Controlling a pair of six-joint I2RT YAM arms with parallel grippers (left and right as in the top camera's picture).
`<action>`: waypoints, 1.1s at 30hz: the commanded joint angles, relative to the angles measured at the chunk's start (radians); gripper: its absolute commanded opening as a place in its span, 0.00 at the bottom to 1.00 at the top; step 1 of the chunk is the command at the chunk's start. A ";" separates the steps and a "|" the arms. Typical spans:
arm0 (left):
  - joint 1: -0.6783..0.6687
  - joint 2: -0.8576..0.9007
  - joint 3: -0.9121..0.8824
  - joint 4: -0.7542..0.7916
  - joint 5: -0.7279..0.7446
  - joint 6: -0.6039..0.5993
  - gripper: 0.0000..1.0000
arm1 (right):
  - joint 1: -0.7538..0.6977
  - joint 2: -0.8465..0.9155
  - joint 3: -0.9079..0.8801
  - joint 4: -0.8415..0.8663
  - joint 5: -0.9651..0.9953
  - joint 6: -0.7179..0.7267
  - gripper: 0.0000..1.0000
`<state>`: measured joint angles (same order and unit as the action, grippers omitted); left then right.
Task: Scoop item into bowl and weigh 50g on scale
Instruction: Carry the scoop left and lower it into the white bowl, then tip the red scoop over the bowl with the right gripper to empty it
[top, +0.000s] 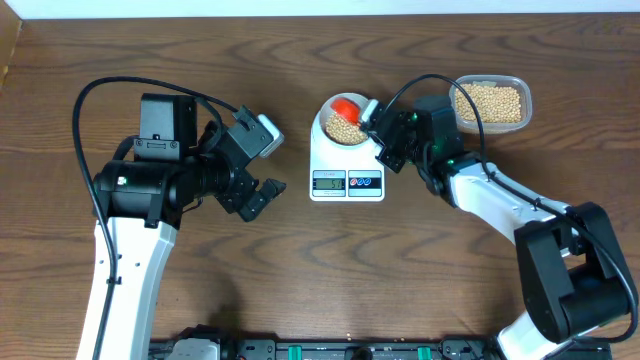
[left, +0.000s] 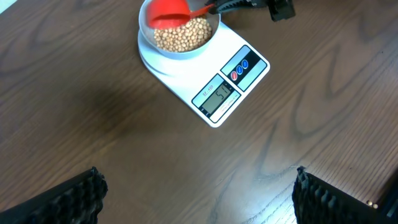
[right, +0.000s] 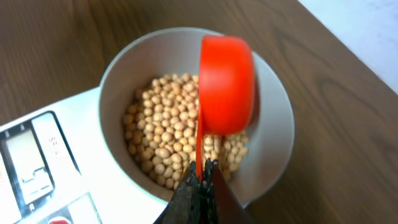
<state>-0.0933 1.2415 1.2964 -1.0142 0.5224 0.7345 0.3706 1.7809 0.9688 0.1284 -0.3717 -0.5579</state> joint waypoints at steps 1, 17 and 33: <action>0.004 -0.007 0.017 -0.002 0.016 0.009 0.98 | 0.004 -0.025 0.087 -0.125 0.003 -0.009 0.01; 0.004 -0.007 0.017 -0.003 0.016 0.009 0.98 | 0.004 -0.025 0.253 -0.393 0.000 0.065 0.01; 0.004 -0.007 0.017 -0.002 0.016 0.009 0.98 | 0.024 -0.025 0.253 -0.484 -0.111 0.130 0.01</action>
<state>-0.0933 1.2415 1.2964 -1.0142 0.5224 0.7345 0.3866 1.7790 1.2049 -0.3519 -0.4049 -0.4908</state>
